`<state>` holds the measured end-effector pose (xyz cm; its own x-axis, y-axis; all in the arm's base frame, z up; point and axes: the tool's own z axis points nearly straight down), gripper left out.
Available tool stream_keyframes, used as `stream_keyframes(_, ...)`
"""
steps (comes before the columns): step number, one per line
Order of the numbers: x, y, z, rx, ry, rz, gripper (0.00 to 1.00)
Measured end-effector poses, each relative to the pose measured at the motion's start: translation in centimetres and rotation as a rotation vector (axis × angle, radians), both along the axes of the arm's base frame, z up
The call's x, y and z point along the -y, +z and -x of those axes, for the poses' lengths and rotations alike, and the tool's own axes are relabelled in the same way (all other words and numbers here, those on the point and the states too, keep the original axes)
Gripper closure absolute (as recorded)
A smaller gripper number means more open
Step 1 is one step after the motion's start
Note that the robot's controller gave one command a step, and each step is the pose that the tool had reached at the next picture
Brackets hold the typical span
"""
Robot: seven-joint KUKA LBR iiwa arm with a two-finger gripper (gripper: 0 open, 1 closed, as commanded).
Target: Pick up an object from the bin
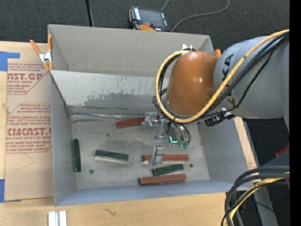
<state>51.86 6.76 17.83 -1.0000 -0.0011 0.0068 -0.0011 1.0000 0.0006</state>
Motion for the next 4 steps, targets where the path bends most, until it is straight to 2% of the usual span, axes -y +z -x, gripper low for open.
stream_keyframes(1, 3.5, -11.2, 1.5, 0.0, -0.137, 0.001, 0.0)
stream_keyframes(2, 10.1, -10.8, 0.8, 0.008, -0.121, 0.004, 0.0)
stream_keyframes(3, 9.7, -10.8, 0.8, 0.008, -0.116, 0.0, 1.0)
stream_keyframes(4, 9.6, 2.8, -0.4, 0.016, -0.008, 0.001, 1.0)
